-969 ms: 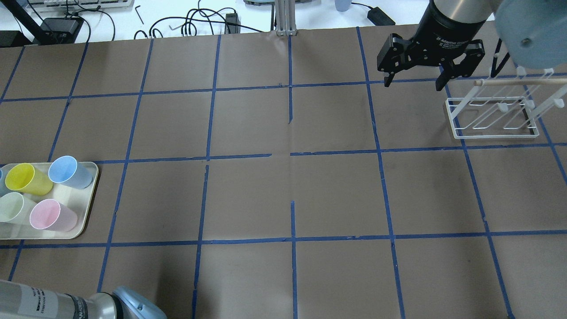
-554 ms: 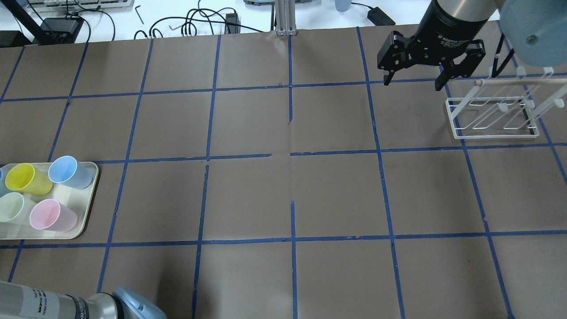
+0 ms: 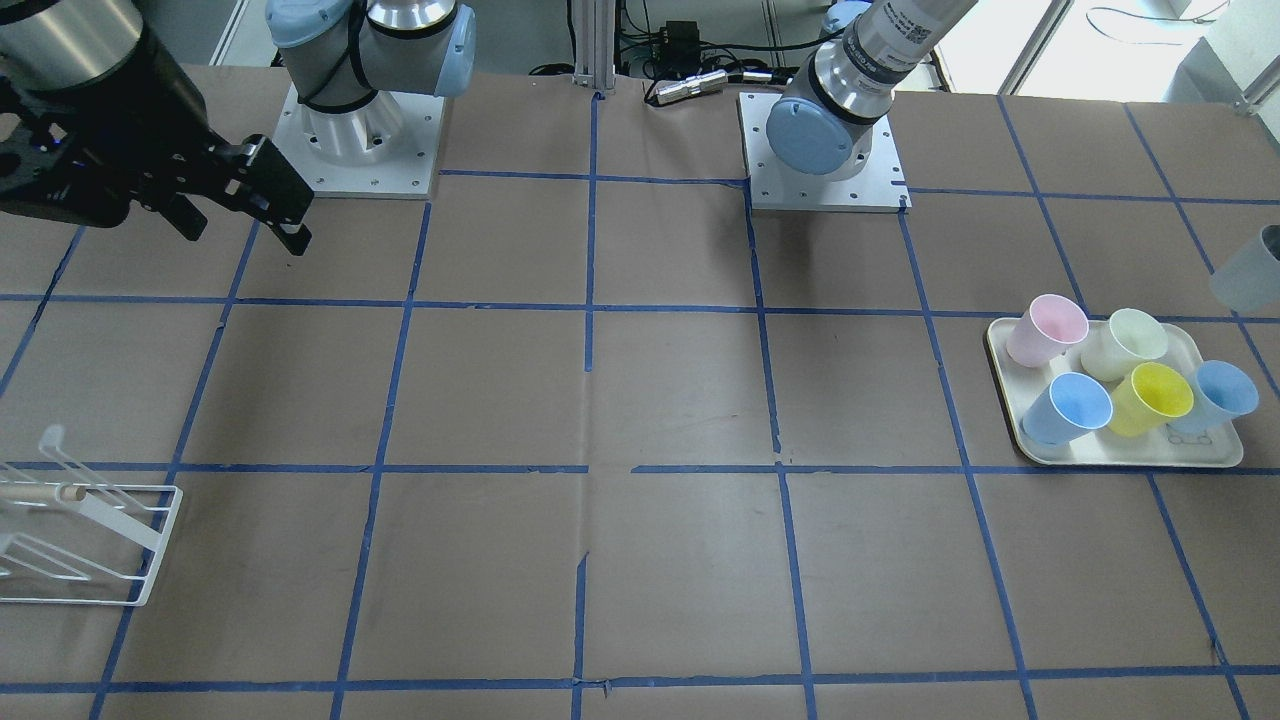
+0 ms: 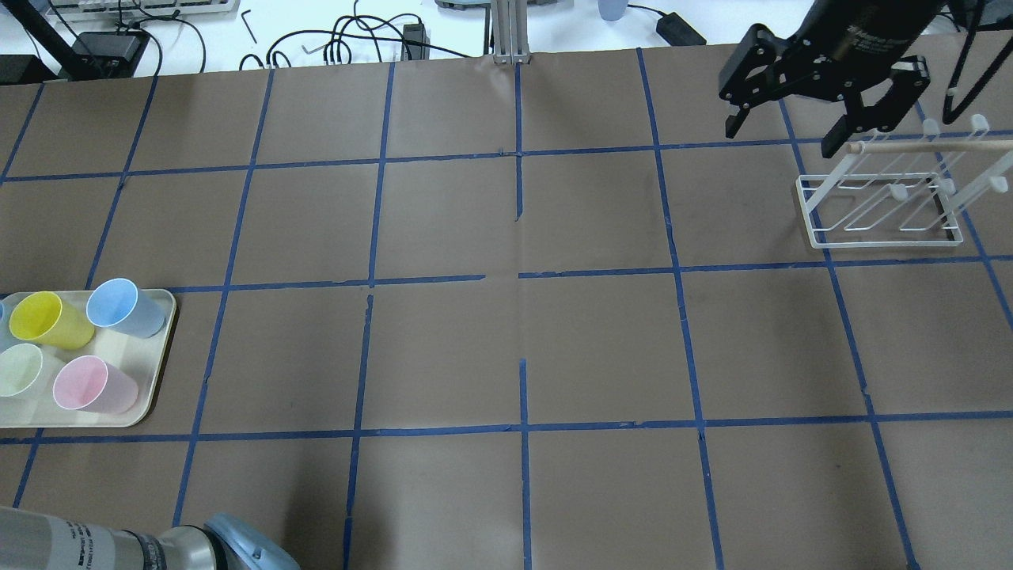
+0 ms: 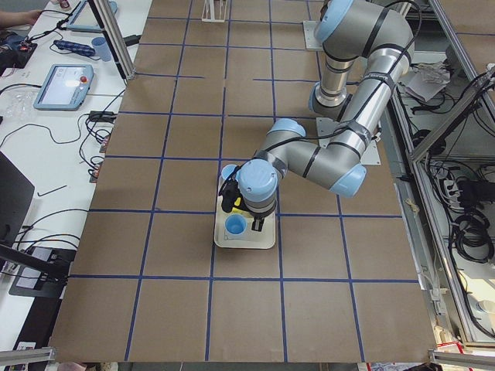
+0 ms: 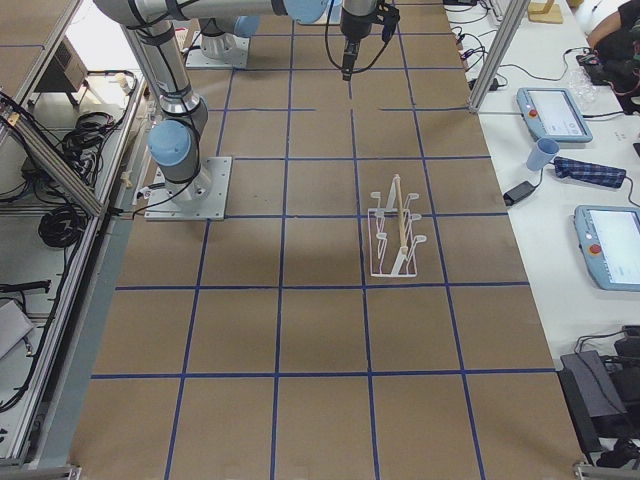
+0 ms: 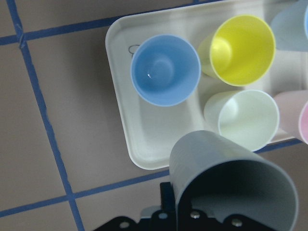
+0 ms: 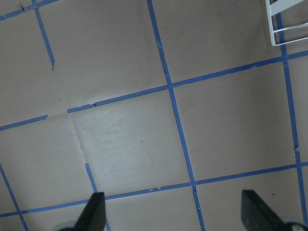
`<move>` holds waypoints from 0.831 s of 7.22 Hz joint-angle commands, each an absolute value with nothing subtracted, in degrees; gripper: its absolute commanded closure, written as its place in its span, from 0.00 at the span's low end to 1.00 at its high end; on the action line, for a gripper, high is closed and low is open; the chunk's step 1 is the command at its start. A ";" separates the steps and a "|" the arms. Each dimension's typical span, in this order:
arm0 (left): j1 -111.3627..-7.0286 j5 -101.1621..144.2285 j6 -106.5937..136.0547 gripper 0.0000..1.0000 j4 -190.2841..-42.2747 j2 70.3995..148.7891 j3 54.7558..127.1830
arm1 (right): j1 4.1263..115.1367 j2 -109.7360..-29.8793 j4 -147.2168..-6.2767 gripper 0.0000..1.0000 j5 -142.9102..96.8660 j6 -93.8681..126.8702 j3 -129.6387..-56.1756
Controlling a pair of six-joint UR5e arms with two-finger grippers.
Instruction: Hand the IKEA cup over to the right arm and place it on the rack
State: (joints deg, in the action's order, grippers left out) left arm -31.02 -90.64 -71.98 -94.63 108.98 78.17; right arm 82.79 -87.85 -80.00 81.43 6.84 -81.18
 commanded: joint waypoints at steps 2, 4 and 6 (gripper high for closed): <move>-42.42 -82.42 -70.84 1.00 -110.18 106.27 73.12 | 73.68 -87.54 -72.56 0.00 65.09 3.87 -81.65; -48.13 -68.45 -70.75 1.00 -114.50 107.40 76.27 | 71.02 -87.63 -63.49 0.00 59.34 4.39 -81.83; -54.72 -51.78 -66.65 1.00 -118.72 106.18 82.41 | 71.19 -87.36 -59.96 0.00 51.81 4.48 -82.52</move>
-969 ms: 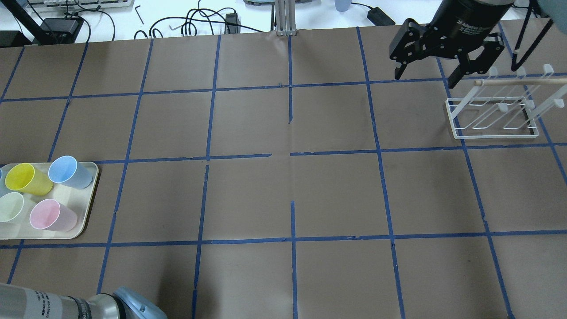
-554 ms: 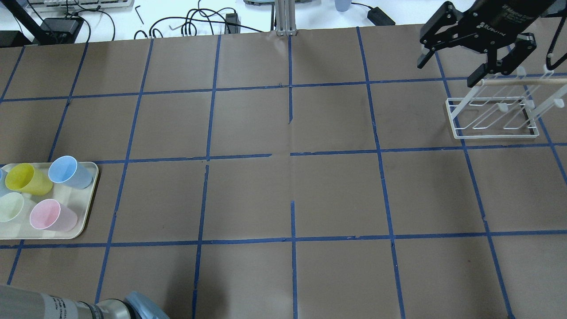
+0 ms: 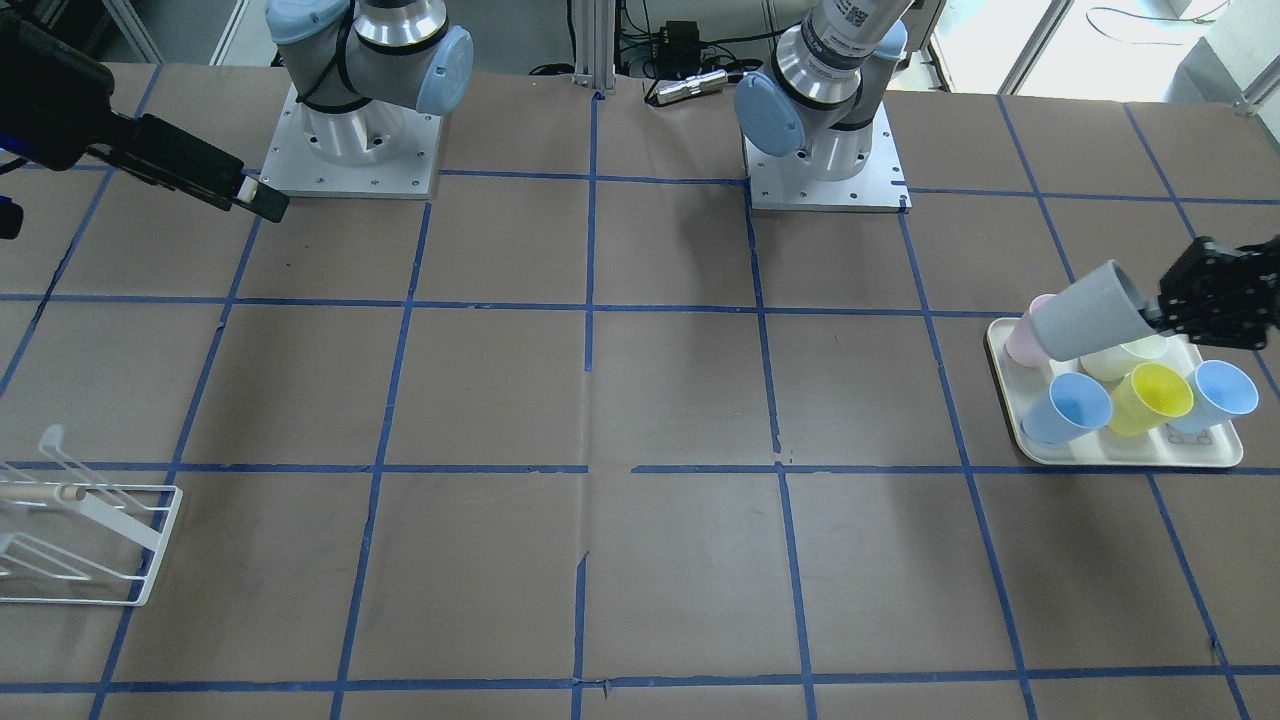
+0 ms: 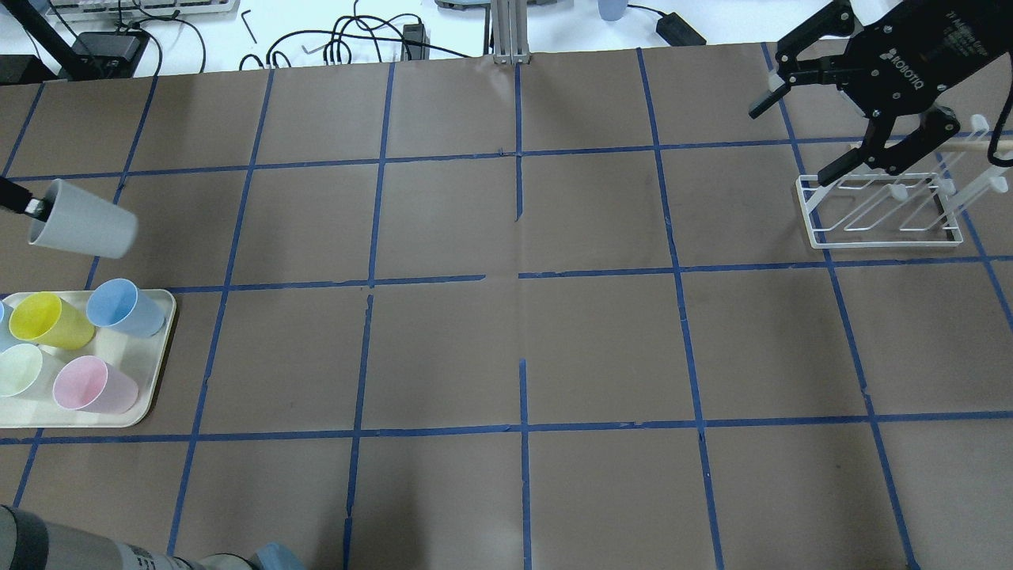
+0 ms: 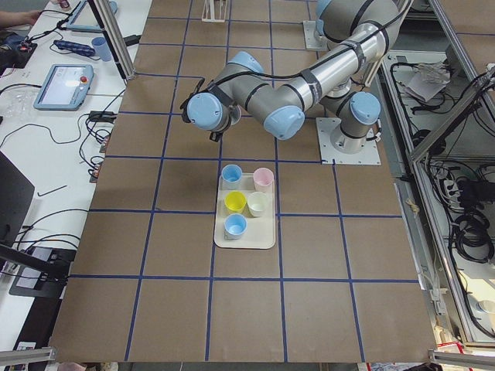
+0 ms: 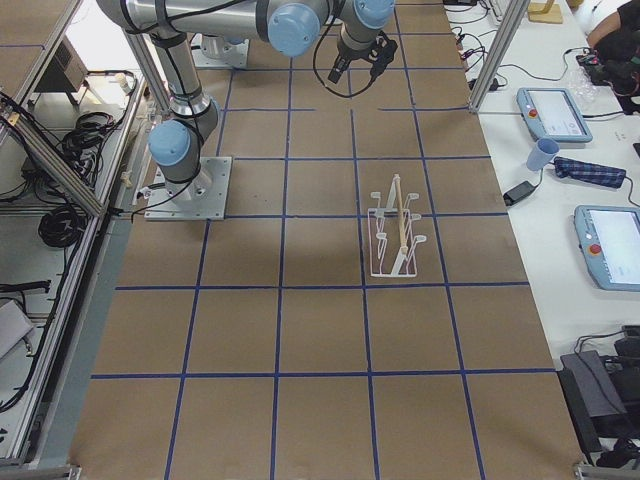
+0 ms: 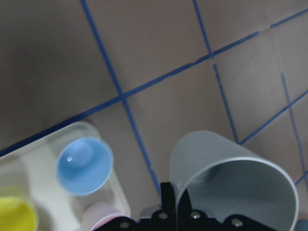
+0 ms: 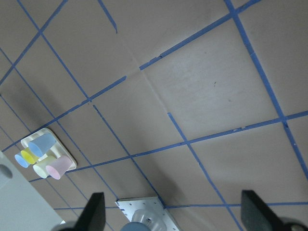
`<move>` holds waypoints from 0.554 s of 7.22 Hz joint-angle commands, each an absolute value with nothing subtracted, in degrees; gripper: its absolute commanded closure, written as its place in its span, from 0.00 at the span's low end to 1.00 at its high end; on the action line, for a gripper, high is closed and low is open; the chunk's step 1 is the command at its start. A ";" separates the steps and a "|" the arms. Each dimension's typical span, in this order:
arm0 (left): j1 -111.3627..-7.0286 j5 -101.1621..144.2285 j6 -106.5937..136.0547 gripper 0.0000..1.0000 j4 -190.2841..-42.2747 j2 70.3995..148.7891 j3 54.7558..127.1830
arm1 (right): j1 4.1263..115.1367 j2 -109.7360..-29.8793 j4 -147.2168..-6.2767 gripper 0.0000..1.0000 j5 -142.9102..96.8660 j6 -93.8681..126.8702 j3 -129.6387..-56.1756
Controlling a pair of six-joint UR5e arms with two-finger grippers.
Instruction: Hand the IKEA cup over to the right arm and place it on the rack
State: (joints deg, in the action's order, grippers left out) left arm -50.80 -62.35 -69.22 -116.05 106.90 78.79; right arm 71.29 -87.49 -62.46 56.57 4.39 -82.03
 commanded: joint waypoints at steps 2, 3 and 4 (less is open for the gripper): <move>-60.70 -33.74 -65.74 1.00 -122.33 104.95 89.53 | 71.37 -88.85 -57.14 0.00 42.06 4.92 -86.90; -64.56 -26.88 -65.83 1.00 -122.43 103.81 92.52 | 71.63 -89.81 -57.13 0.00 39.92 6.75 -87.62; -70.25 -15.76 -66.00 1.00 -122.43 102.49 94.98 | 72.15 -90.09 -57.13 0.00 35.73 9.03 -87.71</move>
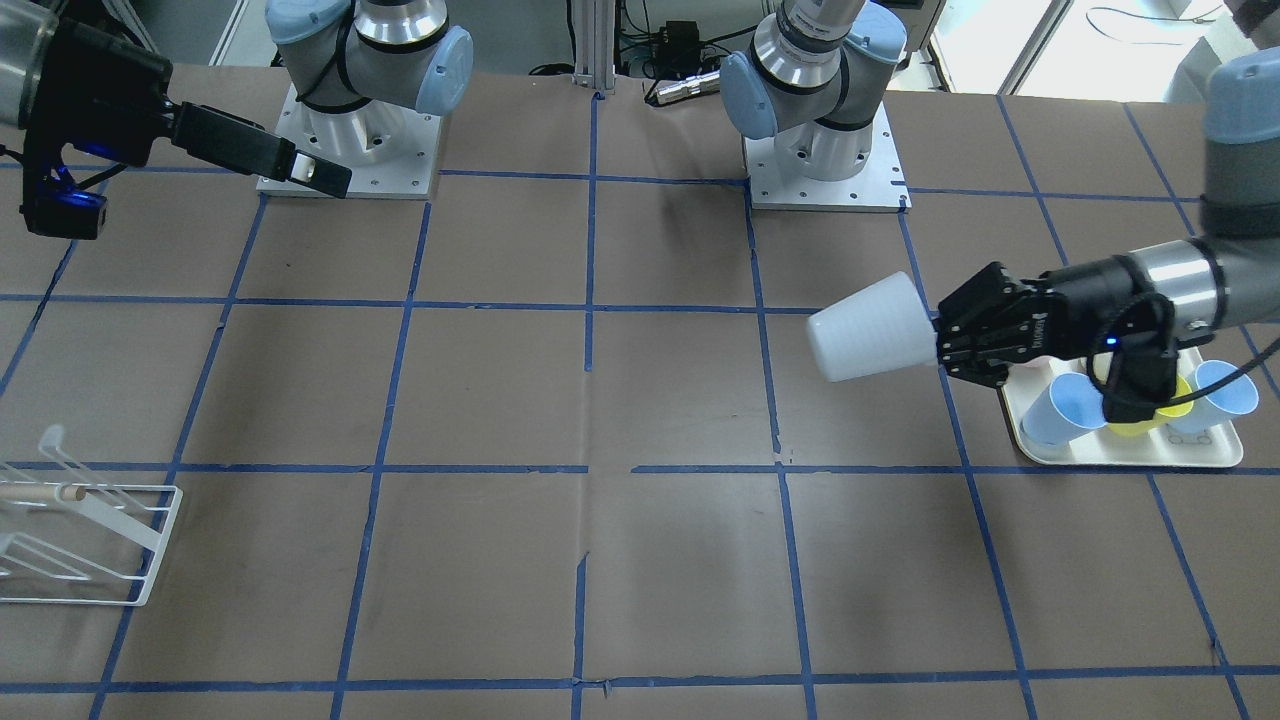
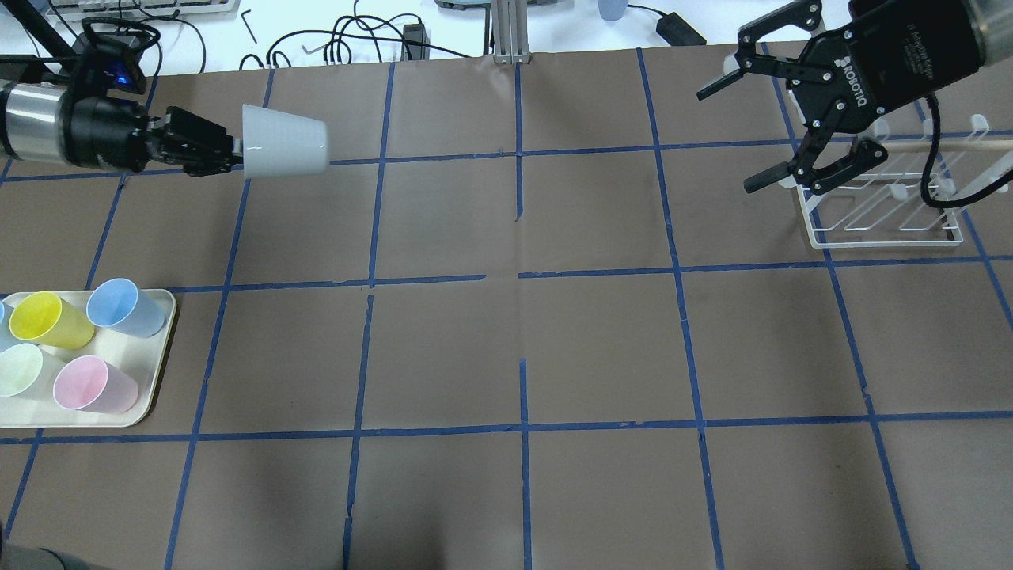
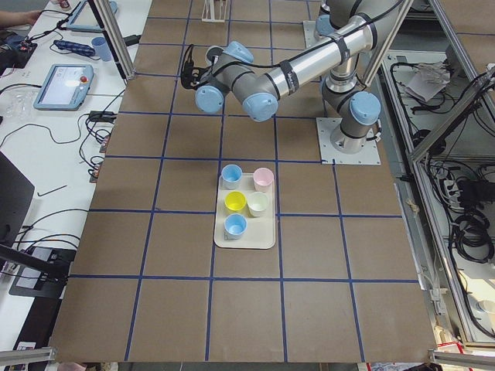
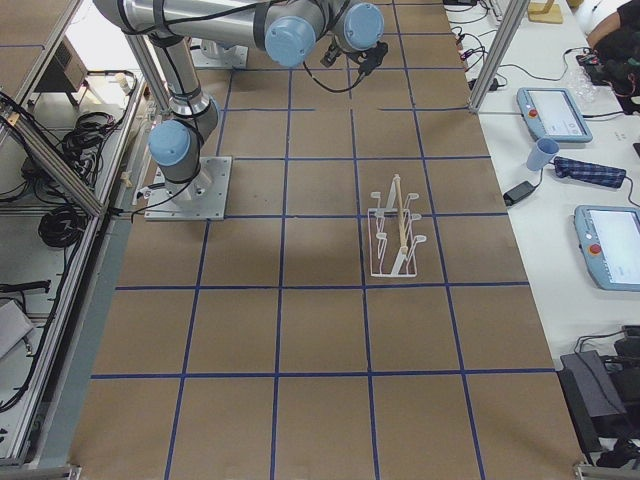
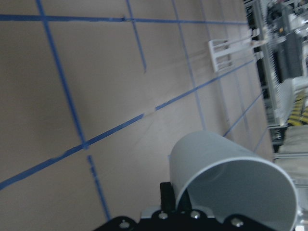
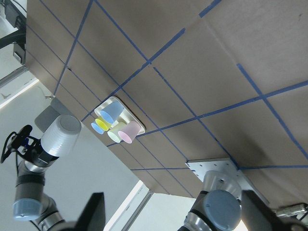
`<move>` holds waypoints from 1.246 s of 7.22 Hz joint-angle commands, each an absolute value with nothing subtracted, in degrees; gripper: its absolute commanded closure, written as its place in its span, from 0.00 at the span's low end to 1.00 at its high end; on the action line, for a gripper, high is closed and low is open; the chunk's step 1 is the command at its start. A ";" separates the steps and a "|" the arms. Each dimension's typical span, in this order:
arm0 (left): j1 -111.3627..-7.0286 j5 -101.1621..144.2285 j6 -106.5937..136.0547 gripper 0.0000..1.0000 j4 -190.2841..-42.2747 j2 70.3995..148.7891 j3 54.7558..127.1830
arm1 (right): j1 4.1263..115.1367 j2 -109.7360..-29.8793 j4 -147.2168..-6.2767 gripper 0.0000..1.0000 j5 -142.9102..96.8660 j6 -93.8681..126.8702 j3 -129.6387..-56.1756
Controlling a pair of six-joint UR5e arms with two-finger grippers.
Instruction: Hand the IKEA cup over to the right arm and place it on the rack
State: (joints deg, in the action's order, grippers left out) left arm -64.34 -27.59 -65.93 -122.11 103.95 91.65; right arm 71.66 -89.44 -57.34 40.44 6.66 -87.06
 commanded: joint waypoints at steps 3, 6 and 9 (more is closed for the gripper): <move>-83.55 8.19 -66.62 1.00 -121.91 101.60 99.39 | 75.05 -88.77 -60.62 0.00 28.68 7.50 -89.90; -90.08 15.82 -66.80 1.00 -121.73 99.33 101.50 | 75.23 -88.24 -62.58 0.00 20.16 -1.05 -91.06; -90.97 12.40 -66.53 1.00 -122.43 96.78 105.19 | 75.23 -88.50 -62.66 0.00 16.09 -0.26 -90.53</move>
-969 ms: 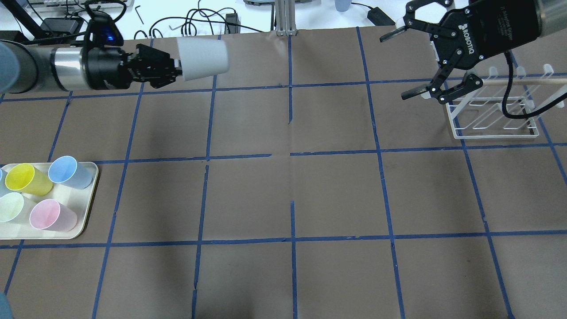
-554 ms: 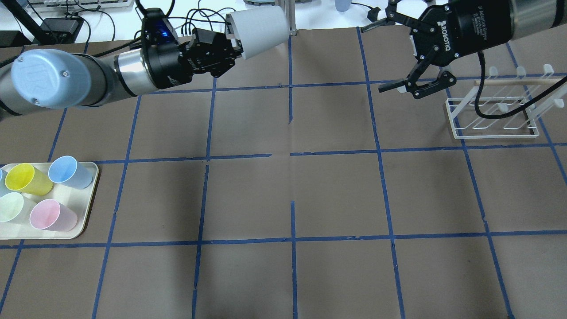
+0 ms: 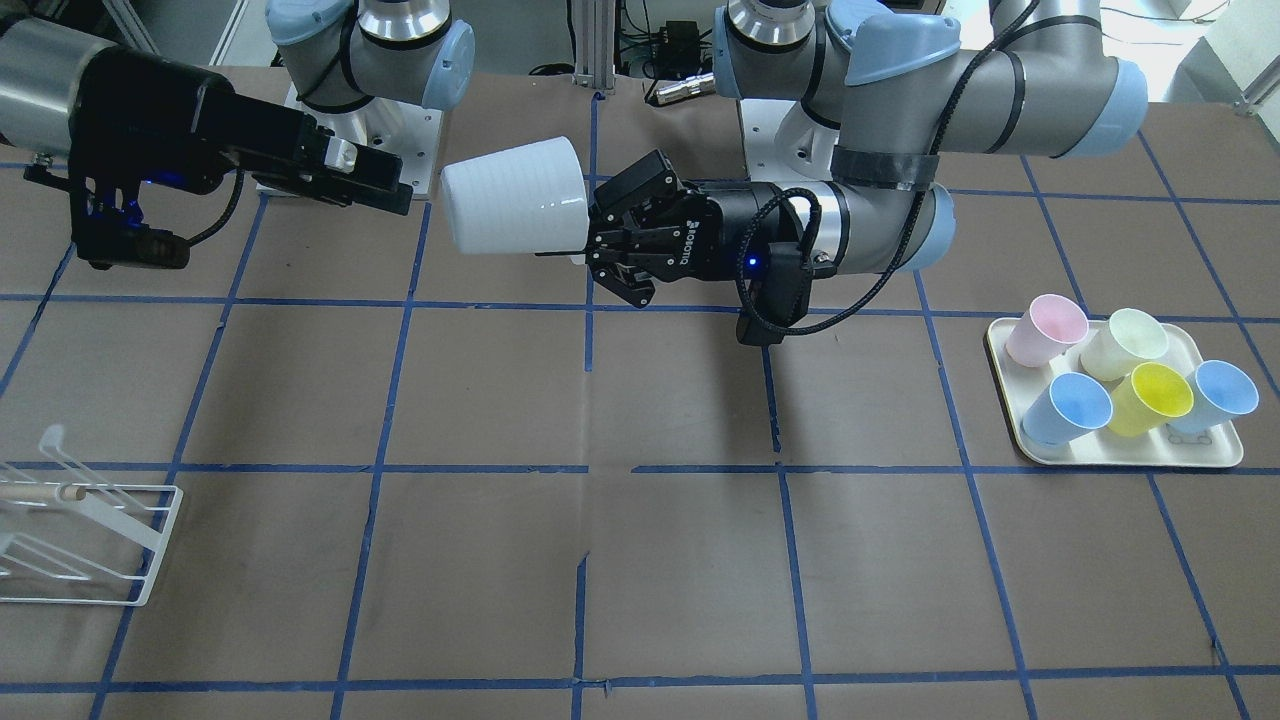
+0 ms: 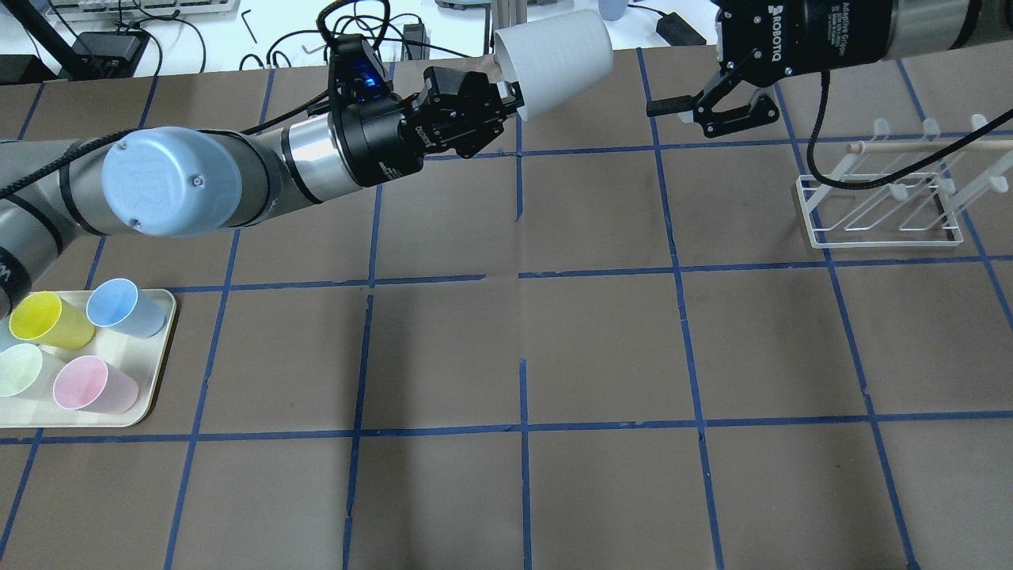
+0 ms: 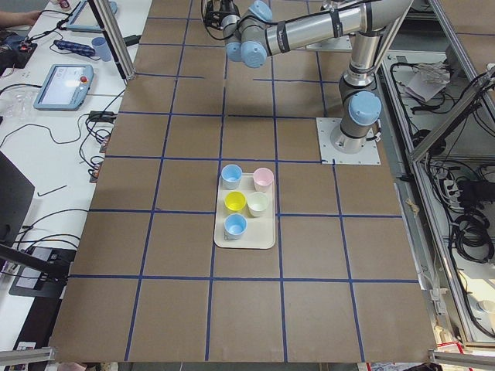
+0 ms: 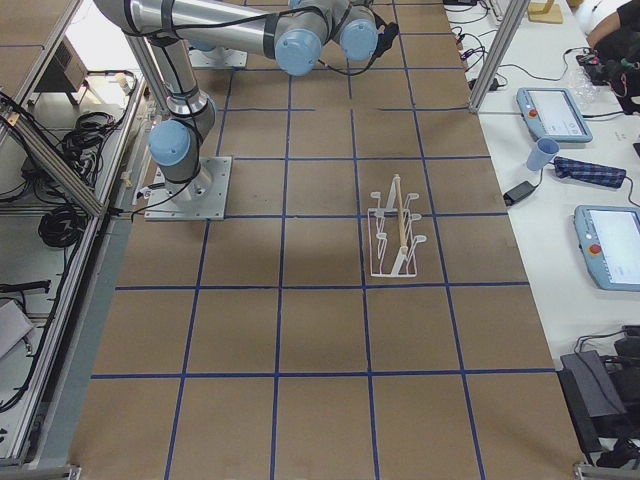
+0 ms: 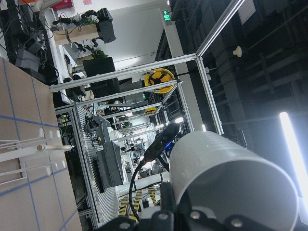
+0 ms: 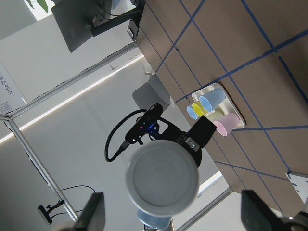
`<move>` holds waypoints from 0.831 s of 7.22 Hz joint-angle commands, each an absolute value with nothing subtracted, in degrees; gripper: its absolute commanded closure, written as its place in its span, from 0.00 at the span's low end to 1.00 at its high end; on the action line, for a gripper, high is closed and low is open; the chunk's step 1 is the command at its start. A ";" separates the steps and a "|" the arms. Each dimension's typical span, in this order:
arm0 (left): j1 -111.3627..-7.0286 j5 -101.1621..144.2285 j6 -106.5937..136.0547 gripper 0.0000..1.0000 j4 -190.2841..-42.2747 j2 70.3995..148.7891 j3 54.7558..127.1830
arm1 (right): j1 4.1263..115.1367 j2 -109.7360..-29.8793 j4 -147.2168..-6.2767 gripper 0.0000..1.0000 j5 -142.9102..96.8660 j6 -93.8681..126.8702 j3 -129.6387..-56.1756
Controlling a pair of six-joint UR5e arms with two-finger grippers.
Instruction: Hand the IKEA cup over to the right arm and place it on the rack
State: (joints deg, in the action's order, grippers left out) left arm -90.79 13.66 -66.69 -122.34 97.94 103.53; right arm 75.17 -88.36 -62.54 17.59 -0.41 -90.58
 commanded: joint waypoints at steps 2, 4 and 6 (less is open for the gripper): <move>-91.41 12.39 -65.75 1.00 -122.61 95.37 105.82 | 76.46 -88.42 -62.84 0.00 16.08 -1.05 -90.88; -92.63 12.30 -65.22 1.00 -122.69 94.14 105.82 | 77.34 -88.15 -62.93 0.00 16.70 -0.88 -90.88; -93.16 12.30 -63.81 1.00 -122.78 93.25 106.08 | 77.52 -88.42 -62.84 0.00 16.96 -0.97 -90.97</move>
